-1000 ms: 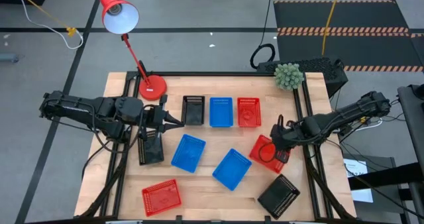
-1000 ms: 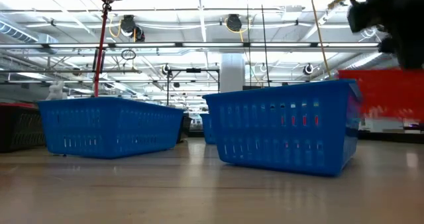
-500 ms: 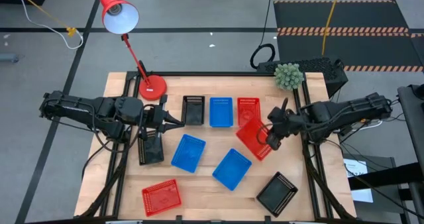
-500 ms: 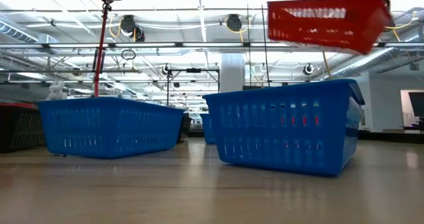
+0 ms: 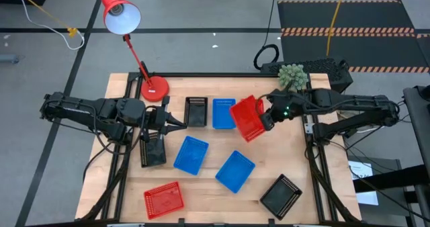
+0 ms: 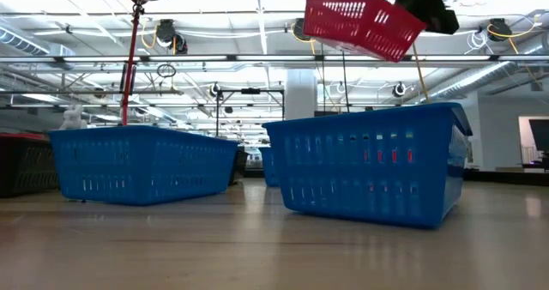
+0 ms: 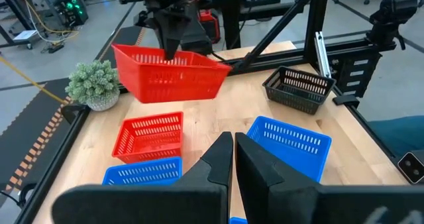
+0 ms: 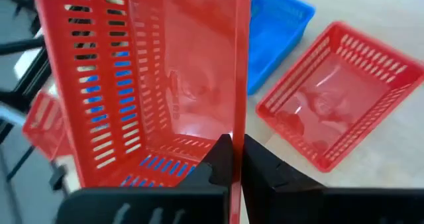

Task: Stack baskets by color
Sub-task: Stack the middle right red bin on the top red bin

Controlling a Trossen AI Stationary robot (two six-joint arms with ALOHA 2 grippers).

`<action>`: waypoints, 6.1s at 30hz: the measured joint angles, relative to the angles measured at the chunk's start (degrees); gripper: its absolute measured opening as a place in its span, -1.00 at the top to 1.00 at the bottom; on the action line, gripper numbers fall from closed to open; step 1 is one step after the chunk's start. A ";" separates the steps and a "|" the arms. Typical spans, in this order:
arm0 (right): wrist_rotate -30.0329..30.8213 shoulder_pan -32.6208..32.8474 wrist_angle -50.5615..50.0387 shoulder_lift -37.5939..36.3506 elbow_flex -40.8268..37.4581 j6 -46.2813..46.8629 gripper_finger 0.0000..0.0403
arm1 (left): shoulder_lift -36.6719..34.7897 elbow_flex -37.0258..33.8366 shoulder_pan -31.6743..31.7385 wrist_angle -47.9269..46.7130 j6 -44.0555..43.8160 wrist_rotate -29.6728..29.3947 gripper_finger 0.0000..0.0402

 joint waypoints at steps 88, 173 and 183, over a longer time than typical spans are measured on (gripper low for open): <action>-7.75 -22.53 9.18 5.25 -19.39 11.95 0.97 | -0.01 0.00 -0.01 -1.26 1.31 -0.03 0.89; -7.23 -17.15 24.53 -5.20 -26.71 -5.47 0.29 | 0.00 -0.02 0.02 -1.25 2.54 -0.44 0.89; -7.52 -3.88 46.55 -2.59 -35.13 -27.97 0.41 | 1.42 -0.04 0.07 -0.89 3.20 -4.73 0.89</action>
